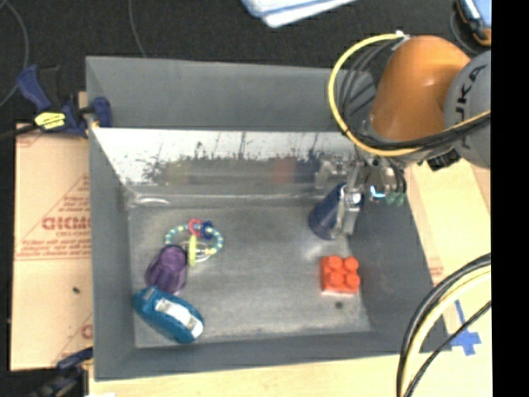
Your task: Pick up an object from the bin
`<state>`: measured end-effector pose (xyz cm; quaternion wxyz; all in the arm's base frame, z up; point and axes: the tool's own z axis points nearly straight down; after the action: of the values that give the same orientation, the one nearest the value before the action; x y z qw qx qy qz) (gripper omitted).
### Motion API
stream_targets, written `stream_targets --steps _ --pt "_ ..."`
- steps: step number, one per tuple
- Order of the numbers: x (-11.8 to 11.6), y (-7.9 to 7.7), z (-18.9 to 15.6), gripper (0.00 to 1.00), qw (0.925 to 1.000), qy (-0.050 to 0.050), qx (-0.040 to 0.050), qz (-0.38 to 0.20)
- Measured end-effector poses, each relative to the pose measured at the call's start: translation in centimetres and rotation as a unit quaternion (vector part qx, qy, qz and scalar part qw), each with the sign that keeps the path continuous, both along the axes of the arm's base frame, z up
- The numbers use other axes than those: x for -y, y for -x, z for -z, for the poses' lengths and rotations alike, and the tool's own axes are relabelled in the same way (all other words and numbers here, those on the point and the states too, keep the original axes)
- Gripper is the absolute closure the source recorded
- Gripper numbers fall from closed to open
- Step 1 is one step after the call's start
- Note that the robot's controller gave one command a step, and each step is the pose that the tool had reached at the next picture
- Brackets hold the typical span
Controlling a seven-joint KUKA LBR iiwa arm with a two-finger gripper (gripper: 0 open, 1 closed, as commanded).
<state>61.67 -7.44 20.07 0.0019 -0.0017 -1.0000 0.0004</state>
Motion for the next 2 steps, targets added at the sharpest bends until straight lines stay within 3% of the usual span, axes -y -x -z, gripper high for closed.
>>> stream_targets --steps 1,2 --pt "0.0 -0.2 -0.5 0.0 1.0 0.0 0.0043 -0.001" --pt "1.0 0.8 7.9 0.0 1.0 0.0 -0.002 0.01"
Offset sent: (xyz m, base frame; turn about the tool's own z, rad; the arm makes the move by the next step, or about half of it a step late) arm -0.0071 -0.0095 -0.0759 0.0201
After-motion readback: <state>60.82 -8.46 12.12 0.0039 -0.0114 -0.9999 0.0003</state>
